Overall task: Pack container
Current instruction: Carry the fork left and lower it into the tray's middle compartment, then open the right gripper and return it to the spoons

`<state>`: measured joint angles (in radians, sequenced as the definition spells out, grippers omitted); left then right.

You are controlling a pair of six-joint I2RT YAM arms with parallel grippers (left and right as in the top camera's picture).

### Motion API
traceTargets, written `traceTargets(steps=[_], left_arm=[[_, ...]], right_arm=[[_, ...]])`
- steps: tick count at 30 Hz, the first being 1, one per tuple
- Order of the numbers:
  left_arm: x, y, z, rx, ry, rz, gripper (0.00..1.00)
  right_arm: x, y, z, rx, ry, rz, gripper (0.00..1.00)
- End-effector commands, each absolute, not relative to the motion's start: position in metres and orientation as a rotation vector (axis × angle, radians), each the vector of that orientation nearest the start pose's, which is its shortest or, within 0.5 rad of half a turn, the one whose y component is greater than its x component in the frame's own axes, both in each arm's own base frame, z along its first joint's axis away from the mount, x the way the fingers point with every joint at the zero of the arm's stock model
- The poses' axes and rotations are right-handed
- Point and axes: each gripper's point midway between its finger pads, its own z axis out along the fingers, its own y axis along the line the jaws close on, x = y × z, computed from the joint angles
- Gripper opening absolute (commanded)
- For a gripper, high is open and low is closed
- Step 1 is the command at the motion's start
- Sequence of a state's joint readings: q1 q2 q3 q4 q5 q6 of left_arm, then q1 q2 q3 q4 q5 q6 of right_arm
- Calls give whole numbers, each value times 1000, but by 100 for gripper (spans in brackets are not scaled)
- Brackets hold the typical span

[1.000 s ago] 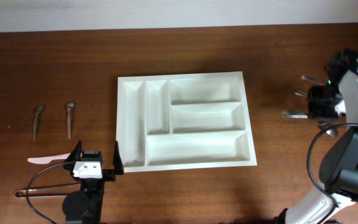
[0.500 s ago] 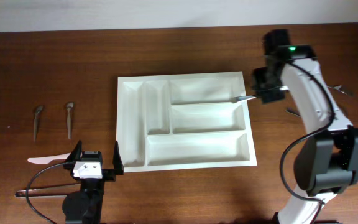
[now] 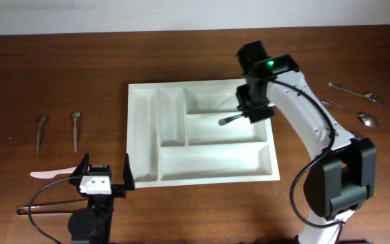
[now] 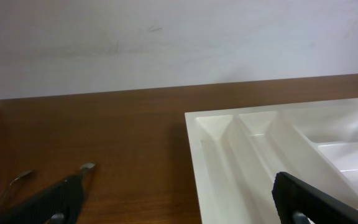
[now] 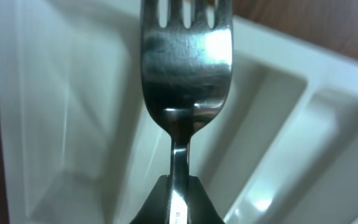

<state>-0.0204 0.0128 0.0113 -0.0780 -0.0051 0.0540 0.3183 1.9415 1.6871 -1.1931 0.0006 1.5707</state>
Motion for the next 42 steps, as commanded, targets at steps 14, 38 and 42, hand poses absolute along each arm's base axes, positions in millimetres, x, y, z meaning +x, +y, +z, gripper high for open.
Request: traceTargets(steps=[14,38,42], left_arm=[[246,-4,156,71,1649,42,99],[246,-4,156,71,1649,42,99],[246,-4,156,71,1649,42,99]], right_arm=[[356,155,96,1963,2446,119,16],[378,-44,102,2022,2313,-51,99],[368,-89,101,2181,2199,-27,99]])
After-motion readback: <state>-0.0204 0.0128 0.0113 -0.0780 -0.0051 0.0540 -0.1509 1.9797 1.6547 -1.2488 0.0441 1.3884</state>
